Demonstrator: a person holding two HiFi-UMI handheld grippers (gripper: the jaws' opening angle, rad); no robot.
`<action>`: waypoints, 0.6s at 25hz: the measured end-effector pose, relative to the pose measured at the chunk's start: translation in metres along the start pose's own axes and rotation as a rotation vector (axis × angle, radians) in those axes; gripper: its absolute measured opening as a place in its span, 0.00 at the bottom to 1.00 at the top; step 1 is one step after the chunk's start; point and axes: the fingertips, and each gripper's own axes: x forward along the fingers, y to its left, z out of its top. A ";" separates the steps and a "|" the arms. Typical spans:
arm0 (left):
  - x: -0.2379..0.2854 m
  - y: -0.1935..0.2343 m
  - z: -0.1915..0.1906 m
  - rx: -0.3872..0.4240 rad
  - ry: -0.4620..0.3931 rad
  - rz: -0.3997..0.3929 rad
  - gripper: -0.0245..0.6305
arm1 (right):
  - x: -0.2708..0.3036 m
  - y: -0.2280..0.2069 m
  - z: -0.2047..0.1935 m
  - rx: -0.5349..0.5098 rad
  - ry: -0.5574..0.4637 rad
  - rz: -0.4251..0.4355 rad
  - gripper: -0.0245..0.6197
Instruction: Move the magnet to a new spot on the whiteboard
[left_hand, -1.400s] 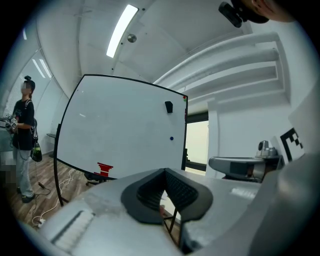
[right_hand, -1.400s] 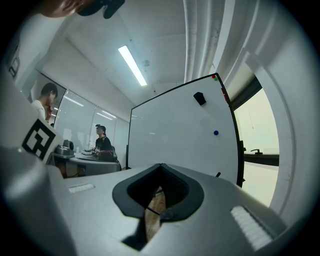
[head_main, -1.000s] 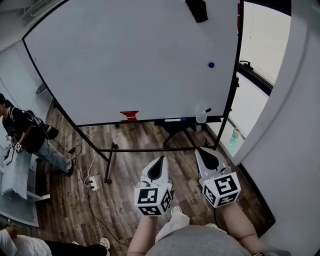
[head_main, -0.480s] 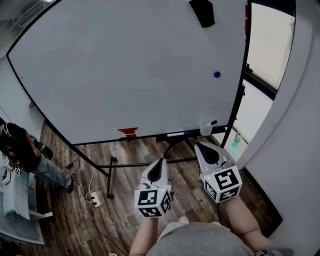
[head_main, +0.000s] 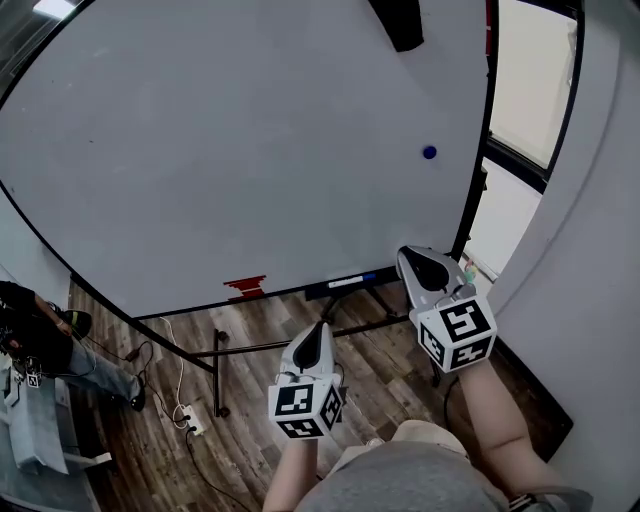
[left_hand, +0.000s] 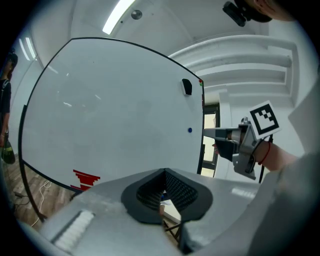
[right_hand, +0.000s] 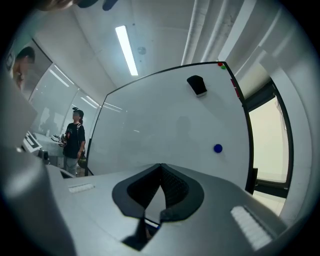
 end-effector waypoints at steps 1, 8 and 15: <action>0.003 0.000 -0.001 -0.005 0.003 -0.004 0.04 | 0.004 -0.008 0.003 -0.012 0.002 -0.014 0.04; 0.023 0.001 -0.003 -0.027 -0.001 -0.009 0.04 | 0.033 -0.068 0.017 -0.058 -0.001 -0.106 0.04; 0.050 0.004 -0.005 -0.034 -0.004 0.006 0.04 | 0.060 -0.118 0.019 -0.081 0.001 -0.171 0.04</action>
